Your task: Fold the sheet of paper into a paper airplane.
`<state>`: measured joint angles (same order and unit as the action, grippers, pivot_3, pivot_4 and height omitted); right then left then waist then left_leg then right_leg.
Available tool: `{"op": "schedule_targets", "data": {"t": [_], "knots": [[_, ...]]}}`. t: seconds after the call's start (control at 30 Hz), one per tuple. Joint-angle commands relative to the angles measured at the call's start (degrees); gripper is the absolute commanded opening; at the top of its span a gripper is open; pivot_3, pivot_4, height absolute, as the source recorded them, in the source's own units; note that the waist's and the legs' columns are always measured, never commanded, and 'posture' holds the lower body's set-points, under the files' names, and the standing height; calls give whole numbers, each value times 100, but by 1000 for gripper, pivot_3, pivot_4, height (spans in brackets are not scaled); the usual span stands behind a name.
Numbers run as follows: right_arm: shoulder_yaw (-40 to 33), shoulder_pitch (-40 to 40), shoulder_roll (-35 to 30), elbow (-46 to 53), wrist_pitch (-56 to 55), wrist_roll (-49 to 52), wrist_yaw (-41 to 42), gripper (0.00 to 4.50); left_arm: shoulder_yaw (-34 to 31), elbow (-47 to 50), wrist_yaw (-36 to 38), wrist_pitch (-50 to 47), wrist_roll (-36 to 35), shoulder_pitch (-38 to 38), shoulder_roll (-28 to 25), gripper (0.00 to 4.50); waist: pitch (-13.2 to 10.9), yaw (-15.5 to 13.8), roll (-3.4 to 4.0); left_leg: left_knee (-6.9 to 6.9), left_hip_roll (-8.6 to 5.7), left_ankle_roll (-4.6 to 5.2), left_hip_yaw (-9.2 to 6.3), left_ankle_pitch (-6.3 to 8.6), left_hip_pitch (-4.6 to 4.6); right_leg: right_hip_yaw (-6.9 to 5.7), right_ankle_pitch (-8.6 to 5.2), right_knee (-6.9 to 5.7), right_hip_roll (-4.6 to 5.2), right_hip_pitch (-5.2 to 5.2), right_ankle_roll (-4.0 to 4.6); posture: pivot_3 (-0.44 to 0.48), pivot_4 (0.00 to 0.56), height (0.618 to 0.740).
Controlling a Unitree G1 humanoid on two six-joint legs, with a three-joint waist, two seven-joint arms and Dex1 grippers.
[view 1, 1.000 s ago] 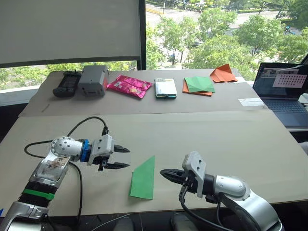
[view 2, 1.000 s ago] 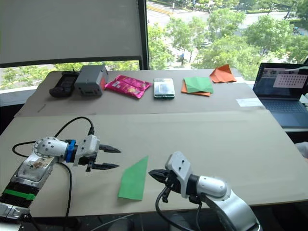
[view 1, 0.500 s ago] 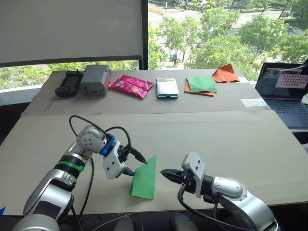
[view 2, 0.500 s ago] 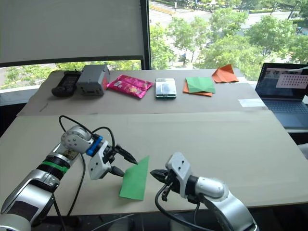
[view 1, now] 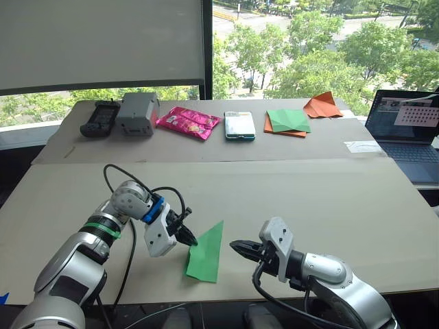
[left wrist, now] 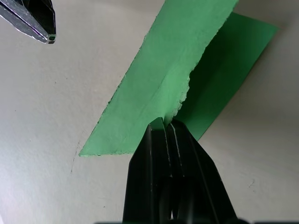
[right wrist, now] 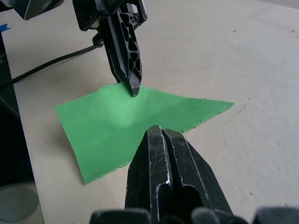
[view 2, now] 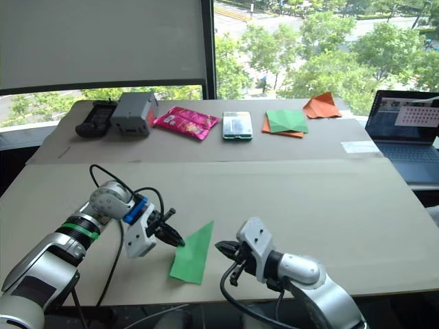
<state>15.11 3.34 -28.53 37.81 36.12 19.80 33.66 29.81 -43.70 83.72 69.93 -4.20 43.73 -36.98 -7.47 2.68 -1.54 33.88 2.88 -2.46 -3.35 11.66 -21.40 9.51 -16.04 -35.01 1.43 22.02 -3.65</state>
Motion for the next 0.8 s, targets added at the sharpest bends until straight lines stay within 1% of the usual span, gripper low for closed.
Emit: {"op": "schedule_targets", "data": {"t": [0.03,0.1,0.2,0.23,0.3,0.37,0.47,0.57,0.67,0.8], "knots": [[-83,-42,15,215,-39,57,-47,0,-451,743,-736,-888,128,-433,-209,7,3,15,6,-1,0,0,0,0,1,0,1,-1,0,-2,-2,0,150,740],[-142,-35,10,232,-18,84,-66,0,-705,1503,-1119,-1689,153,-881,-381,7,5,52,11,-2,2,0,0,0,2,1,2,-9,-1,-11,-3,0,150,740],[-282,-29,11,225,-9,106,-123,0,-1177,2756,-1843,-3179,550,-1670,-662,7,4,93,13,-5,6,0,-1,0,4,0,2,-15,-3,-11,-3,0,150,740],[-331,-38,12,199,-30,86,-153,0,-1303,3178,-2102,-3689,910,-1904,-727,7,3,101,14,-5,6,0,-1,0,5,0,2,-15,-3,-11,-2,0,150,740],[-378,-60,12,169,-49,64,-183,0,-1392,3763,-2368,-4377,1400,-2186,-814,7,-1,90,13,-5,5,0,0,0,15,0,1,-10,-2,1,0,0,150,740],[-377,-144,10,119,-74,-2,-207,0,-1363,4442,-2473,-5188,1753,-2557,-816,7,0,76,14,-5,5,-1,2,1,16,0,-1,-3,0,1,2,0,150,740],[-324,-248,-4,77,-114,-76,-189,0,-1403,5047,-2706,-6302,1958,-2794,-554,7,-1,53,13,-5,3,-2,6,1,15,2,-2,0,4,3,4,0,150,740],[-167,-341,-81,-7,-260,-239,-80,911,-1377,5234,-2835,-6780,2061,-2832,-383,0,-1,24,12,-5,3,-2,5,1,13,2,-2,0,1,13,4,0,150,740],[-26,-428,-143,-56,-361,-345,40,1939,-1397,5369,-2827,-6954,1913,-2862,-327,853,-2,27,11,-6,2,-2,5,1,15,2,-2,1,2,14,4,0,150,740],[216,-553,-111,-97,-513,-488,143,3315,-1547,5464,-2753,-6965,1556,-2874,-380,2188,-2,47,12,-7,2,-2,5,1,15,3,-2,0,2,15,3,0,150,740]]}}
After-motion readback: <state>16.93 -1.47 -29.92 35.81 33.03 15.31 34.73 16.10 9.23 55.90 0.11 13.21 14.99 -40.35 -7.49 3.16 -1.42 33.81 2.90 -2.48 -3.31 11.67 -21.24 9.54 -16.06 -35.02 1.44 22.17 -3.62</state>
